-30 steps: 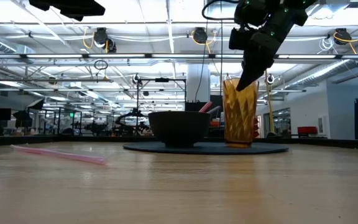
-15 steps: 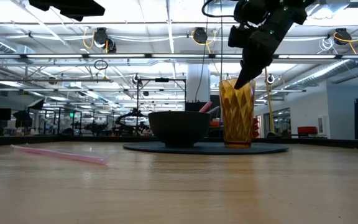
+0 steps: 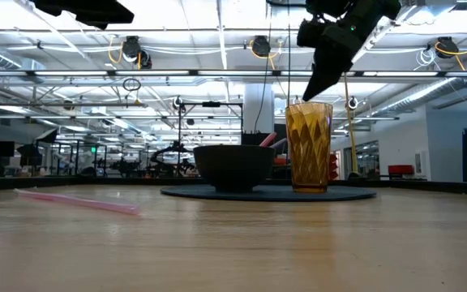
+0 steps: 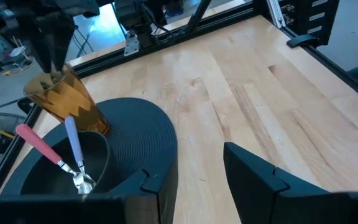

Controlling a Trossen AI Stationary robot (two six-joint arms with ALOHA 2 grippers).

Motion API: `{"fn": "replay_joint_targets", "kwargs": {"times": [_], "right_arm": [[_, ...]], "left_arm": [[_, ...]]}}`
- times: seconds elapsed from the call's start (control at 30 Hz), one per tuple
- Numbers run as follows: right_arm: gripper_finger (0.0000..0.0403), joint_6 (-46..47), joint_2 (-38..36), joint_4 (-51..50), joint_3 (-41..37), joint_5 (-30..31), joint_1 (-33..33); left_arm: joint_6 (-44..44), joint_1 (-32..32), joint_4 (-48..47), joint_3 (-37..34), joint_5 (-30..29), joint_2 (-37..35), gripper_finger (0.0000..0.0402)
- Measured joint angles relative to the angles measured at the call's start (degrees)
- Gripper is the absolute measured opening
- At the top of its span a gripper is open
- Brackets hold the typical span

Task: Pick & Place Utensil
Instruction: Put the cup on the mat to the right of the bowl, then put the straw into the cup

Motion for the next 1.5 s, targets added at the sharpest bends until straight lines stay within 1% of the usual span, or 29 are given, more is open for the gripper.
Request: {"fn": "replay_joint_targets", "kwargs": {"times": [0.13,0.27,0.37,0.5,0.67,0.77,0.93,1.03,1.17,1.3,1.4,1.5], "right_arm": [[0.0097,-0.1,-1.6,-1.4,0.7,2.5,1.2],[0.0101,-0.1,-3.6,-1.4,0.8,3.0,2.9],[0.0102,-0.1,-5.0,-1.3,0.8,5.2,4.6],[0.0103,0.1,-7.3,-1.2,0.8,5.8,7.9],[0.0103,1.1,-9.4,0.0,0.8,5.8,14.5],[0.0103,0.7,-9.5,2.9,0.8,5.7,19.5],[0.0103,-0.9,-9.6,7.4,0.8,5.7,27.7],[0.0103,-2.1,-9.6,9.7,0.8,5.5,32.2],[0.0103,-3.4,-9.6,12.4,0.6,5.5,37.5],[0.0103,-4.3,-9.6,15.2,-1.1,5.5,42.1],[0.0103,-4.4,-9.6,15.6,-1.9,5.5,44.8],[0.0102,-4.7,-9.6,17.2,-3.0,5.7,46.6]], "left_arm": [[-0.1,0.0,-0.2,0.0,0.0,0.0,0.0136],[-0.1,0.0,-0.1,0.0,0.0,0.0,0.0136],[-0.5,0.0,-0.3,0.0,0.0,0.0,0.0136],[-2.9,0.0,-4.6,0.0,4.2,0.0,0.0136],[-6.6,-0.1,-7.2,0.0,6.0,3.0,0.0136],[-6.6,-0.1,-6.3,0.0,6.9,6.9,0.0136],[-6.9,0.1,-7.3,0.0,8.3,14.1,0.0136],[-8.7,0.0,-8.9,0.0,9.1,17.2,0.0136],[-11.7,0.2,-12.0,0.0,9.1,18.8,0.0136],[-17.2,1.0,-18.9,0.0,9.1,18.8,0.0136],[-20.6,1.8,-24.3,0.0,9.0,18.8,0.0136],[-21.5,3.0,-27.2,0.0,9.0,18.8,0.0136]]}}
